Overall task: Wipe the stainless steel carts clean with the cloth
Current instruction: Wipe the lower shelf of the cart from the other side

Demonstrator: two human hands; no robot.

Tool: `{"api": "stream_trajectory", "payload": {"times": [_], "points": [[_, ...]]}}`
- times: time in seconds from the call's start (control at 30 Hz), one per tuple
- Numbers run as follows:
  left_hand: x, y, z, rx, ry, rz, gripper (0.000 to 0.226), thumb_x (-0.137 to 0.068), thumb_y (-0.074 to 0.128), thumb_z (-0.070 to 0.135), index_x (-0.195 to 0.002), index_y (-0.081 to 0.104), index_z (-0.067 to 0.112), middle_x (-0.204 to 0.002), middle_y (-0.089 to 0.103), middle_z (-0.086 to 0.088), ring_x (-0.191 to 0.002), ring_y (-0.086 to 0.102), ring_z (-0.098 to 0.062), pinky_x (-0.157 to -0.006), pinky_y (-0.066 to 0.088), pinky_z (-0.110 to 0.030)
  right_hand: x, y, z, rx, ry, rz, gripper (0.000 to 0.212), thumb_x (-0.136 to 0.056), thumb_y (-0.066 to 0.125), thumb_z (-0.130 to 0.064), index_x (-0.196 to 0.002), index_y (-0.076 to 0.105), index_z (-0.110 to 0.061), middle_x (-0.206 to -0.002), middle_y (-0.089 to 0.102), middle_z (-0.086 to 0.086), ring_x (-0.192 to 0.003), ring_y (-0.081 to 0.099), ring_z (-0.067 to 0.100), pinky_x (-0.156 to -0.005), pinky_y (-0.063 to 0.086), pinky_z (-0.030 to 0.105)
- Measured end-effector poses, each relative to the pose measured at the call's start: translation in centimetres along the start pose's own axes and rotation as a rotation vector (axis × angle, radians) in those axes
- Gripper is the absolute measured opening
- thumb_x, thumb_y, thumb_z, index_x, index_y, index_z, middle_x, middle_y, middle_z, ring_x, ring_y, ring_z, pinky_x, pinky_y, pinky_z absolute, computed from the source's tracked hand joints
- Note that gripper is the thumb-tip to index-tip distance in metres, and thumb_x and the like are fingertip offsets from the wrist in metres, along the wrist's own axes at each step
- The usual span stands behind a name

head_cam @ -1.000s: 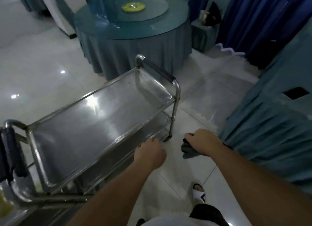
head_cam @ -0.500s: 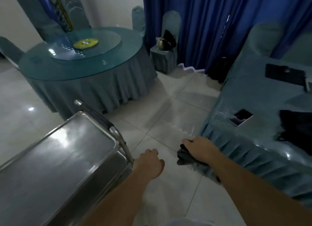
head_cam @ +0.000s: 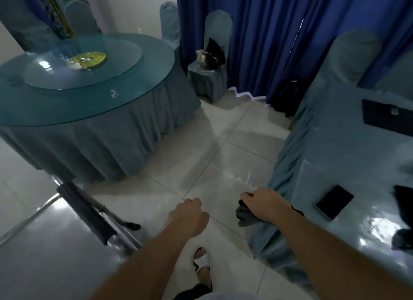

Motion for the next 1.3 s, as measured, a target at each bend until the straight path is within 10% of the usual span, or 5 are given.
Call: {"api": "stream_trajectory", "payload": {"times": [0.73,1.3], "points": [[-27.5,-26.6,-17.6,0.185,-0.318,0.118,0.055,-0.103,0.048,0.045,-0.151,0.05,0.018,-0.15,0.055,-0.009,-0.133,0.056,-0.03,-0.107,0.048,-0.039,-34.7,-10.5,-33.5,-0.047,-0.23,0.058,0.056,-0.098,0.044,-0.055,-0.072,0.063,-0.01,-0.073,0.064,0.011,-0.07,0.062,0.025,-0.067,0.051,0.037],[-28.5,-34.5,-36.7,0.566,-1.016,0.272,0.057,-0.096,0.047,0.053,-0.144,0.053,0.024,-0.133,0.064,-0.004,-0.11,0.064,-0.026,-0.091,0.055,-0.041,-38.4,-2.6,-72.5,0.584,-1.128,-0.218,0.056,-0.094,0.032,-0.067,-0.074,0.057,-0.022,-0.074,0.059,-0.001,-0.071,0.059,0.021,-0.069,0.049,0.038]]}}
Point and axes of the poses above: each hand's wrist, its own x-axis away from the middle knuckle, its own y-axis out of the palm, z = x × y, the point moved 4 cm from there along -x, towards the middle knuckle
